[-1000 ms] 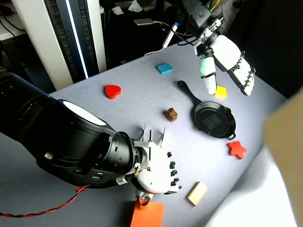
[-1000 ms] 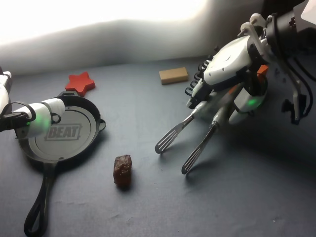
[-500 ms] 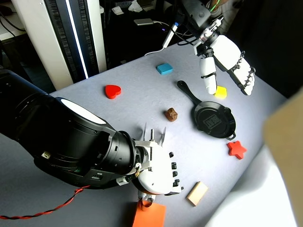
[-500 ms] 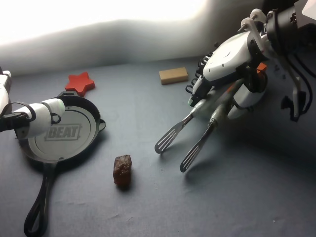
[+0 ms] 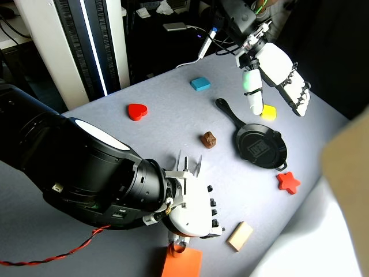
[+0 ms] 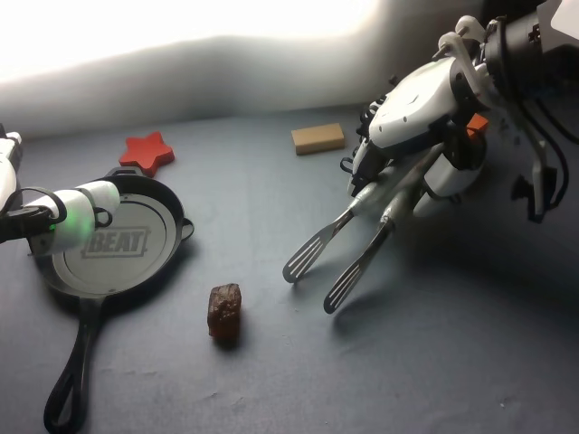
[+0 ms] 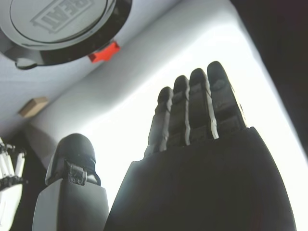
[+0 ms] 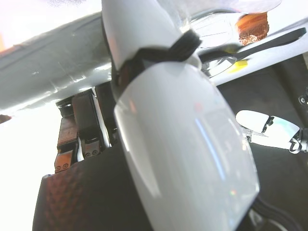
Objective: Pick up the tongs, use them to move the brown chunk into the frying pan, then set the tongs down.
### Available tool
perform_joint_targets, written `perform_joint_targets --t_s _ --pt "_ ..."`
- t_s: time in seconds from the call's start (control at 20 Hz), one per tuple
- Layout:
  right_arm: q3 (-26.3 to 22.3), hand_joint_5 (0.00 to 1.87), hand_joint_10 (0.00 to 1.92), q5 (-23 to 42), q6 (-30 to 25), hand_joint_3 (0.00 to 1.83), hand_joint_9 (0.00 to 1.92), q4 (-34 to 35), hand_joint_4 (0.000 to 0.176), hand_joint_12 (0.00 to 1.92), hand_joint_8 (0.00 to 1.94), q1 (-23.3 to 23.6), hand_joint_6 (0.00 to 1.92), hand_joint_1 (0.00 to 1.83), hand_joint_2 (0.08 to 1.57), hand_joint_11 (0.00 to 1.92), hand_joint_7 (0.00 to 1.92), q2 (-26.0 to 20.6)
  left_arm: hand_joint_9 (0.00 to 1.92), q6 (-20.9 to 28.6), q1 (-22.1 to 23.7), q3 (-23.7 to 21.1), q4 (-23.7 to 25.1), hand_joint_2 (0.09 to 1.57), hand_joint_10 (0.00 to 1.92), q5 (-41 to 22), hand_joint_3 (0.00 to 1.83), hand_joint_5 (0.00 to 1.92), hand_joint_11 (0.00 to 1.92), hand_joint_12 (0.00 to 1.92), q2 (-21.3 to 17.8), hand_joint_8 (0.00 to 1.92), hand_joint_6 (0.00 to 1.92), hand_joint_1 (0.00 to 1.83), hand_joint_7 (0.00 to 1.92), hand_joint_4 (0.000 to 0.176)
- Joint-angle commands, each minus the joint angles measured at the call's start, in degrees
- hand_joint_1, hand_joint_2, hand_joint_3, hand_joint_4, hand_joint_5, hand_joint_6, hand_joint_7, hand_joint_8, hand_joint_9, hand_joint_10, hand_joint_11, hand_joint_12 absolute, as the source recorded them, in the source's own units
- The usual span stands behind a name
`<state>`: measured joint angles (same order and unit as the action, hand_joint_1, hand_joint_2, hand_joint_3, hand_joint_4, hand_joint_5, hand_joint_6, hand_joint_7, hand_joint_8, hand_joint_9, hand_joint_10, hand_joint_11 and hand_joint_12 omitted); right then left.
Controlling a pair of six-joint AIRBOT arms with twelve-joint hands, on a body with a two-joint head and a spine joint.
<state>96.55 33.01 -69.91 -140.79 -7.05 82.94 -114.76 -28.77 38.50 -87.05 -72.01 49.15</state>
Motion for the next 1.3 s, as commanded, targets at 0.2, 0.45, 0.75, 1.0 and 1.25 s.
perform_joint_targets --t_s 0.2,0.45,0.75,1.0,1.25 --pt "-0.41 0.64 0.18 -2.84 -0.05 0.01 0.56 1.45 0.0 1.46 0.05 1.37 0.12 1.07 1.23 0.0 0.67 -0.5 0.08 -0.06 0.65 0.04 4.53 1.18 0.0 -4.5 0.0 0.08 0.0 0.21 -0.22 0.0 0.0 0.0 0.09 0.0" --pt "-0.97 0.66 0.2 -3.21 -0.07 0.01 0.58 1.44 0.0 1.47 0.04 0.83 0.13 1.06 1.25 0.01 0.69 -0.64 0.07 -0.06 0.65 -0.2 4.53 1.18 0.0 -4.91 0.0 0.07 0.0 0.22 -0.23 0.0 0.0 0.0 0.08 0.0" --pt "-1.38 0.71 0.25 -3.5 0.03 0.0 0.64 1.44 0.0 1.46 0.05 0.64 0.13 1.09 1.23 0.1 0.77 -0.75 0.07 -0.08 0.64 -0.14 4.47 1.17 0.0 -5.04 0.0 0.08 0.0 0.22 -0.23 0.0 0.0 0.0 0.08 0.0" --pt "-1.41 0.72 0.33 -3.5 -0.01 0.0 0.62 1.44 0.0 1.47 0.02 0.71 0.12 1.08 1.24 0.12 0.79 -0.86 0.08 -0.2 0.77 -0.21 4.44 1.18 0.01 -5.06 0.0 0.09 0.0 0.21 -0.23 0.01 0.0 0.0 0.1 0.0" --pt "-2.01 0.75 0.43 -3.51 -0.07 0.0 0.61 1.43 0.0 1.47 0.02 1.71 0.13 1.07 1.25 0.16 0.82 -1.36 0.07 -0.2 0.91 -0.28 4.42 1.18 0.0 -5.27 0.0 0.08 0.0 0.18 -0.23 0.0 0.0 0.0 0.09 0.0"
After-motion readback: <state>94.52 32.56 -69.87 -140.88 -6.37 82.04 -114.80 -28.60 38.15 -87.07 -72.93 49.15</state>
